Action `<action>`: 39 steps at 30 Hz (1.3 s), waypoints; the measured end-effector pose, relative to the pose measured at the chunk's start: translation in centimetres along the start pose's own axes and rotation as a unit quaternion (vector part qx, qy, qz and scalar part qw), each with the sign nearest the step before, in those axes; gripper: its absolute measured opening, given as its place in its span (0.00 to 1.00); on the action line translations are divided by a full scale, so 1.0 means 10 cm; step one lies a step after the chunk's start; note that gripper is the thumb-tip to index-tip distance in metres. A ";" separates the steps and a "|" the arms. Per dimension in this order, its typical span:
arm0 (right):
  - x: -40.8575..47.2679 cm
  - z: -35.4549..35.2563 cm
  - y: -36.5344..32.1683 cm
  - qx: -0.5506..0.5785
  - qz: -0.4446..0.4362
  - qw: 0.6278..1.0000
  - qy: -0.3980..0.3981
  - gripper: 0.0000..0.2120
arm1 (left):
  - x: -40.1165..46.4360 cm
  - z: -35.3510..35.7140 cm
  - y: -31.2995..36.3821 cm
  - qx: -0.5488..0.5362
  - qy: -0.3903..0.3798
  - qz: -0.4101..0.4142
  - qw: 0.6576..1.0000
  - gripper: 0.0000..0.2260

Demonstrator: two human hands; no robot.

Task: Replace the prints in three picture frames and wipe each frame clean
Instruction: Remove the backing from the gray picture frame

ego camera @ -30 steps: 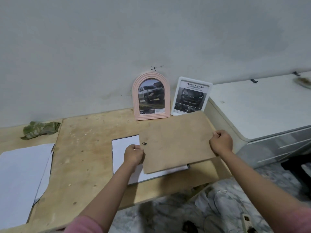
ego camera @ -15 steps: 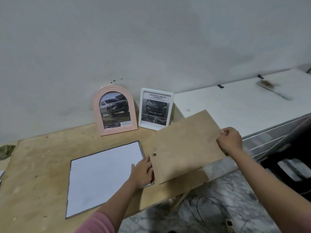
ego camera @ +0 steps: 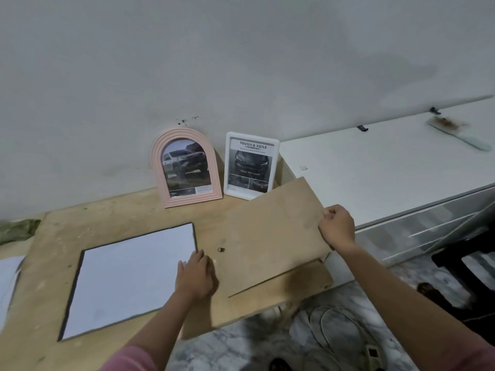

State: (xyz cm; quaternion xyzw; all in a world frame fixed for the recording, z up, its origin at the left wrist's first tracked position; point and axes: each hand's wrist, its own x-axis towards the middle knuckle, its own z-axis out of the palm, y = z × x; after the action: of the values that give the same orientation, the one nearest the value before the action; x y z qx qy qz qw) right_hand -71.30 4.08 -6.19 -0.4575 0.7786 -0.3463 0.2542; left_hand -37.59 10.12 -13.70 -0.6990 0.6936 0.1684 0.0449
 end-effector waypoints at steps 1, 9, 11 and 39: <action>-0.06 0.08 -0.01 -0.003 -0.003 1.000 -0.007 0.05 | -0.04 -0.02 -0.09 -0.006 0.002 -0.010 1.000 0.20; -0.37 0.66 0.08 0.006 0.048 0.997 -0.054 0.08 | -0.25 -0.08 -0.44 -0.016 0.002 -0.041 0.999 0.17; -0.36 0.73 0.14 0.007 0.068 0.996 -0.058 0.09 | -0.25 -0.06 -0.39 -0.019 0.006 -0.044 0.999 0.15; -0.41 1.05 0.46 -0.206 -0.142 0.962 -0.109 0.29 | -0.14 0.19 -0.03 -0.095 -0.016 -0.098 0.991 0.32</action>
State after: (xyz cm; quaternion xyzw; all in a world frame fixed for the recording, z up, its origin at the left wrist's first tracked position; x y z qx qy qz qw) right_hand -64.42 6.09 -16.05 -0.6410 0.7277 -0.1590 0.1852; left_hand -37.62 12.05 -15.12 -0.7618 0.6021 0.2391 0.0058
